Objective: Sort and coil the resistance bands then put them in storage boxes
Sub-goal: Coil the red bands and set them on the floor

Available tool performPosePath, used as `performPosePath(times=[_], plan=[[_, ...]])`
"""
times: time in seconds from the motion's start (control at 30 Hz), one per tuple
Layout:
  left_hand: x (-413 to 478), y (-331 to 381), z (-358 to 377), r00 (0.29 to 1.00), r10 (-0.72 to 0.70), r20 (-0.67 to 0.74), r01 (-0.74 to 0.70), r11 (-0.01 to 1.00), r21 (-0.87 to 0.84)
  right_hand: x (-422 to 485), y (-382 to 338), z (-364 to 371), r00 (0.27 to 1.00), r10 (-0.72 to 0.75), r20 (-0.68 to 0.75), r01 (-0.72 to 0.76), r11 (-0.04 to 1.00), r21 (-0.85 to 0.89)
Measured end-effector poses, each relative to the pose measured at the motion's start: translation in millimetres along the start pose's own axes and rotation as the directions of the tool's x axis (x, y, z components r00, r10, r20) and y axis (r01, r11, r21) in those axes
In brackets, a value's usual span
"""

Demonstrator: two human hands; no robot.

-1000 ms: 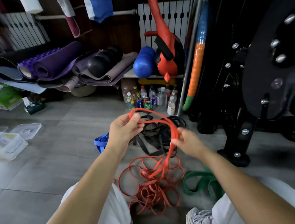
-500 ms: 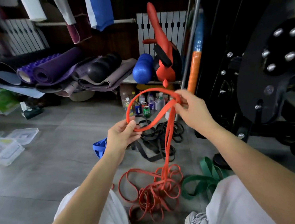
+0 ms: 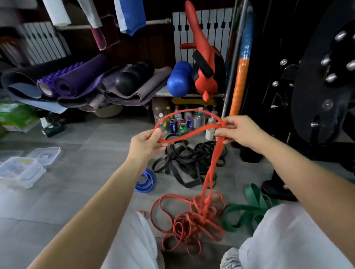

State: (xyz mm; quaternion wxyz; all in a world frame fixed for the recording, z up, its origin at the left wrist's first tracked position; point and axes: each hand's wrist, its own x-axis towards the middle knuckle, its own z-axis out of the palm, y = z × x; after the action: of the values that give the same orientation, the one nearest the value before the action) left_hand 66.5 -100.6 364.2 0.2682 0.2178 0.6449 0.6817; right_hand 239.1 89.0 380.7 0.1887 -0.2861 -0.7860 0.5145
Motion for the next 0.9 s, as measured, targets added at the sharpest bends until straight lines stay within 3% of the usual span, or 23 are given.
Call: performPosePath(times=[0.23, 0.37, 0.47, 0.6, 0.7, 0.8, 0.9], plan=[[16, 68, 33, 0.995, 0.064, 0.078, -0.068, 0.997, 0.045, 20, -67, -32, 0.955, -0.113, -0.274, 0.195, 0.937, 0.291], [18, 94, 48, 0.984, 0.126, 0.129, -0.126, 0.992, -0.006, 32, -118, -45, 0.914, -0.228, -0.335, 0.353, 0.855, 0.381], [22, 96, 49, 0.983, 0.129, 0.133, -0.128, 0.992, -0.019, 33, -129, -42, 0.904, -0.275, -0.328, 0.384, 0.861, 0.334], [22, 70, 38, 0.994, 0.063, 0.086, -0.066, 0.997, 0.041, 24, -83, -23, 0.943, -0.205, -0.261, 0.238, 0.966, 0.1], [18, 44, 23, 0.999, 0.021, 0.029, -0.022, 0.999, 0.025, 5, -11, -2, 0.985, 0.064, -0.162, -0.055, 0.997, 0.061], [9, 20, 10, 0.997, -0.024, 0.072, 0.016, 0.994, 0.104, -31, 59, 27, 0.941, 0.338, 0.003, -0.335, 0.935, -0.115], [-9, -9, 9, 0.979, -0.084, 0.184, 0.032, 0.962, 0.27, -60, 85, 57, 0.925, 0.368, 0.097, -0.352, 0.924, -0.151]])
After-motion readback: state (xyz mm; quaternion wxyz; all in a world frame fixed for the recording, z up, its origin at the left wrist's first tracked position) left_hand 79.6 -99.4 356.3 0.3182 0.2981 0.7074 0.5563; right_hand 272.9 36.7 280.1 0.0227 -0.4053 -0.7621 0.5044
